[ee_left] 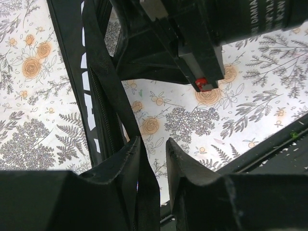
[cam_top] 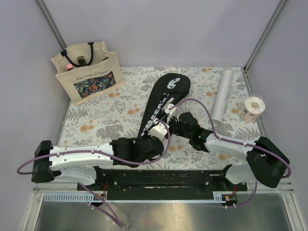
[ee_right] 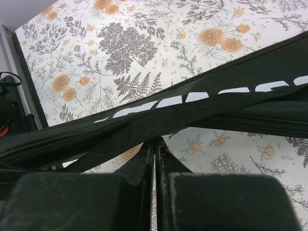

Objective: Pack up the badminton gear

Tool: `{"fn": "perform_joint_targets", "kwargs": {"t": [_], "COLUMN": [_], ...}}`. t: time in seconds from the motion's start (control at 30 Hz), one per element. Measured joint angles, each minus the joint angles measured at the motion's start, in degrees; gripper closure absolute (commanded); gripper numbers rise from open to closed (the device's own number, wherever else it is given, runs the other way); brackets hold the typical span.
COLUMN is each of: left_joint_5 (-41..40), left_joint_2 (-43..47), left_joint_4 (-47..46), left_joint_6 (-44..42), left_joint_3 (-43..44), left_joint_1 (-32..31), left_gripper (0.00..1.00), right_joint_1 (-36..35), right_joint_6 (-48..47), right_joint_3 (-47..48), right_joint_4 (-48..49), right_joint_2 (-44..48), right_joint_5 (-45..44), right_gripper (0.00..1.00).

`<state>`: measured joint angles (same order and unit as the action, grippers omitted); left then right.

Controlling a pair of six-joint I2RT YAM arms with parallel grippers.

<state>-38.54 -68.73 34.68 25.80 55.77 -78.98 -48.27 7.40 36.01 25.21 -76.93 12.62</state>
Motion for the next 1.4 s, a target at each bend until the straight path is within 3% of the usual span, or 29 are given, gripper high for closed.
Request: {"fn": "perform_joint_targets", "kwargs": {"t": [0.27, 0.43, 0.63, 0.73, 0.87, 0.9, 1.1, 1.23, 1.4], "left_joint_5": [-3.1, -5.1, -7.3, -8.0, -9.0, -9.2, -9.8, -7.8, -1.9], "left_joint_2": [-1.5, -1.6, -2.3, -3.1, -3.8, -3.8, -2.9, 2.3, 10.4], "left_joint_4": [-1.8, -1.9, -1.7, -1.4, -1.3, -1.2, 0.9, 1.6, 1.2], "left_joint_6": [0.4, 0.8, 1.3, 1.6, 2.3, 2.6, 3.1, 2.5, 2.0], "left_joint_3": [-2.8, -3.6, -3.7, -3.7, -3.8, -3.8, -3.5, -1.9, -0.3], "left_joint_1": [0.0, 0.0, -0.2, -0.2, -0.2, -0.2, -0.2, 0.2, 5.6], "left_gripper": [0.69, 0.60, 0.57, 0.71, 0.98, 1.00, 1.00, 1.00, 1.00], "right_joint_1": [0.0, 0.0, 0.0, 0.0, 0.0, 0.0, 0.2, 0.3, 0.5], "right_joint_6": [0.1, 0.2, 0.2, 0.3, 0.4, 0.4, 0.4, 0.3, 0.0], "right_joint_3": [0.0, 0.0, 0.0, 0.0, 0.0, 0.0, 0.0, 0.0, 0.0], "right_joint_4": [0.0, 0.2, 0.4, 0.4, 0.4, 0.4, 0.4, 0.4, 0.5], "right_joint_2": [0.0, -0.2, -0.8, -1.0, -1.0, -1.0, -1.1, -1.9, -2.4], "right_joint_5": [0.0, 0.0, 0.3, 0.3, 0.3, 0.3, 0.3, 0.3, 0.4], "right_gripper": [1.00, 1.00, 1.00, 1.00, 1.00, 1.00, 1.00, 1.00, 1.00]}}
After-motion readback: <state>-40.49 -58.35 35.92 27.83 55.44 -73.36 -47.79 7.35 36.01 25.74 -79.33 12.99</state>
